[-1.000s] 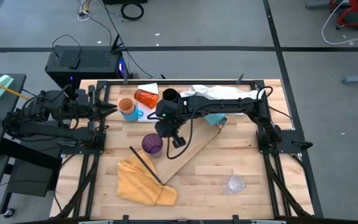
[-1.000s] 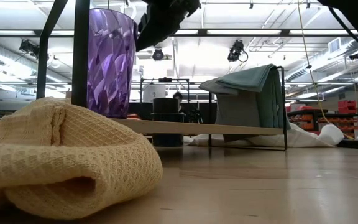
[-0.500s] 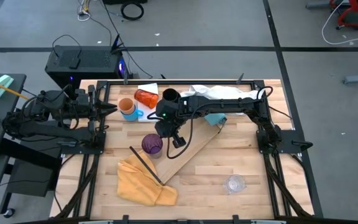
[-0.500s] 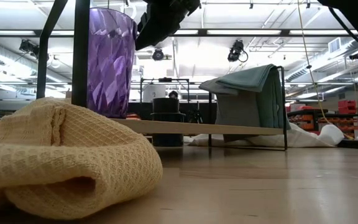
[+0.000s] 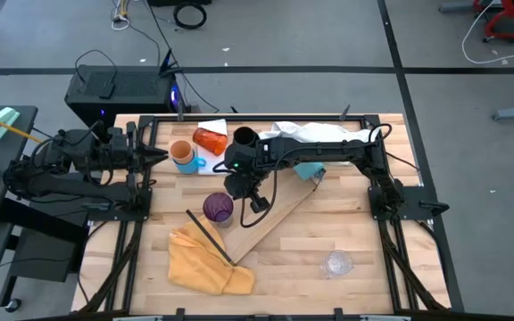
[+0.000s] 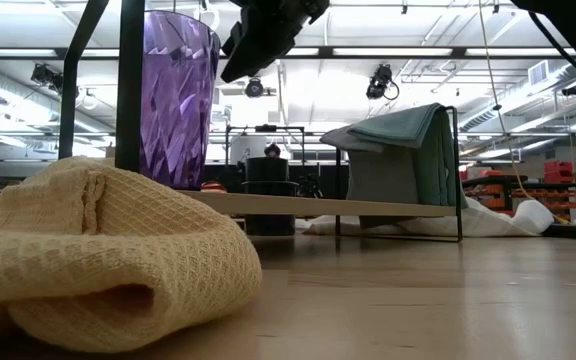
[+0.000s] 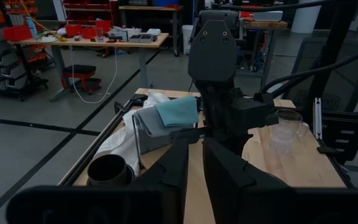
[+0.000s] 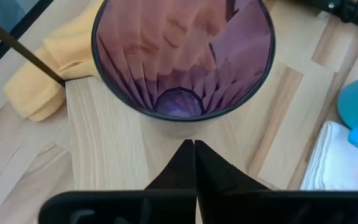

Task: Stack small to large cups/mugs on shelf
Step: Put the violet glass on the shelf, then put the orange cup on the shelf

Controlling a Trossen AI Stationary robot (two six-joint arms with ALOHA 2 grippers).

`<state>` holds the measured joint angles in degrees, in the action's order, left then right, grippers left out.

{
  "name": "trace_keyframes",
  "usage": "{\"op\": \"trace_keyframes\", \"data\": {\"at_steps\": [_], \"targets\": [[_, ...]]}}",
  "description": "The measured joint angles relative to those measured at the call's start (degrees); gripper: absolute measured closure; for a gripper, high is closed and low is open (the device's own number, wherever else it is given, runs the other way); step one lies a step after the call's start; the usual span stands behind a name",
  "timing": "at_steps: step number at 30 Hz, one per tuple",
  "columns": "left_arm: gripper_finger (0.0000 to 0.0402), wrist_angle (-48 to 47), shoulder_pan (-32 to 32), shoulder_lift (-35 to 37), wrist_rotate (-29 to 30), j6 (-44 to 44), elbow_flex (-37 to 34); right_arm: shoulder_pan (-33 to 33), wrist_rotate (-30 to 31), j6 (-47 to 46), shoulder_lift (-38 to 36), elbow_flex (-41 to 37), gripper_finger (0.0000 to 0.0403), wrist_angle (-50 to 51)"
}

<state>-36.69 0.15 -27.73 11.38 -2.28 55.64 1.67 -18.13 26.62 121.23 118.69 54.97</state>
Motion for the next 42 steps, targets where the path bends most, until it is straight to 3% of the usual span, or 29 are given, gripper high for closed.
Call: {"op": "trace_keyframes", "data": {"at_steps": [42], "targets": [[0.0338, 0.00, -0.01, 0.00, 0.00, -0.02, 0.00, -0.85, -1.65, -2.19, 0.00, 0.00, 0.0403, -1.15]]}}
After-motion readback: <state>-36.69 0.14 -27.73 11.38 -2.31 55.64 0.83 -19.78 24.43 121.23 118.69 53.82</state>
